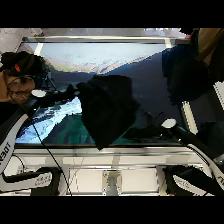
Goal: Fold the clothes and pants, and hang the long-sleeved shirts on hangers.
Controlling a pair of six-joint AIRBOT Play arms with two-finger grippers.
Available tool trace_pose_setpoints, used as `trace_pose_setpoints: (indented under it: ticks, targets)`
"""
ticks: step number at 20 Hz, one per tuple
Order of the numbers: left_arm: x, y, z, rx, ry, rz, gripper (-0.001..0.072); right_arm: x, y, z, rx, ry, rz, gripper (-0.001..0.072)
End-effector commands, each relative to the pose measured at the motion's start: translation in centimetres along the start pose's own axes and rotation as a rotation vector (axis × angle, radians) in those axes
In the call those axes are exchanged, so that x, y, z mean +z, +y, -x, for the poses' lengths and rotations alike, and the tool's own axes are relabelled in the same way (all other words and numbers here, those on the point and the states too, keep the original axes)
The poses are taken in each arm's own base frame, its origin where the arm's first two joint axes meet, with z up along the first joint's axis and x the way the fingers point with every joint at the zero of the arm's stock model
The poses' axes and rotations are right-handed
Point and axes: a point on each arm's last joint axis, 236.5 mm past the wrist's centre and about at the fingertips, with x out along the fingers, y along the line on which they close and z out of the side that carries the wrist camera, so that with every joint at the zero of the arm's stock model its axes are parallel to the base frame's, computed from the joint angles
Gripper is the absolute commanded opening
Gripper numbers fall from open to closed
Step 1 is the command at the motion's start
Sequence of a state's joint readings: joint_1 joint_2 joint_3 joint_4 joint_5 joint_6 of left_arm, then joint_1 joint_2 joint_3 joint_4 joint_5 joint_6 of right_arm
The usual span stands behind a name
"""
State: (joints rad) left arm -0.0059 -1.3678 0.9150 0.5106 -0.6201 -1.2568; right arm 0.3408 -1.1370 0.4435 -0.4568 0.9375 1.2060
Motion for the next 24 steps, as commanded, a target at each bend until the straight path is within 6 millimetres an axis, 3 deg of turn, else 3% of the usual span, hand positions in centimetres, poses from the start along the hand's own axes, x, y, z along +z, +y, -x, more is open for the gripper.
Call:
trace_pose_setpoints:
  ticks: [1,5,9,12,15,18,20,22,24]
  targets:
    - [-0.8,3.1,1.2,0.091,0.071,-0.058,0.0051,-2.2,1.9,-4.8,0.035,0.046,-0.039,0.0481]
    - [-4.1,6.5,2.2,0.223,0.225,-0.136,0.0051,-3.0,5.0,-8.2,0.153,0.022,-0.097,0.0481]
    - [-5.1,6.9,2.6,0.239,0.275,-0.154,0.0051,-2.8,5.8,-9.4,0.163,0.011,-0.091,0.048]
    - [-5.3,7.4,2.8,0.257,0.287,-0.173,0.0051,-1.9,6.1,-8.7,0.184,0.004,-0.069,0.0481]
    - [-5.3,7.8,2.9,0.272,0.29,-0.188,0.0052,-0.8,6.6,-6.1,0.246,0.024,-0.046,0.0472]
    - [-5.2,7.9,3.0,0.275,0.29,-0.19,0.0052,0.9,4.6,-2.3,0.207,0.009,-0.016,0.0441]
    - [-5.3,8.3,3.1,0.29,0.298,-0.206,0.0052,1.2,1.2,-0.5,0.067,0.007,-0.024,0.0441]
    - [-5.2,8.5,3.2,0.293,0.298,-0.204,0.0052,-0.4,-2.0,-0.2,-0.063,0.045,-0.069,0.0443]
    - [-5.2,8.4,3.2,0.292,0.298,-0.203,0.0052,-2.0,-2.5,-1.4,-0.058,0.056,-0.117,0.0446]
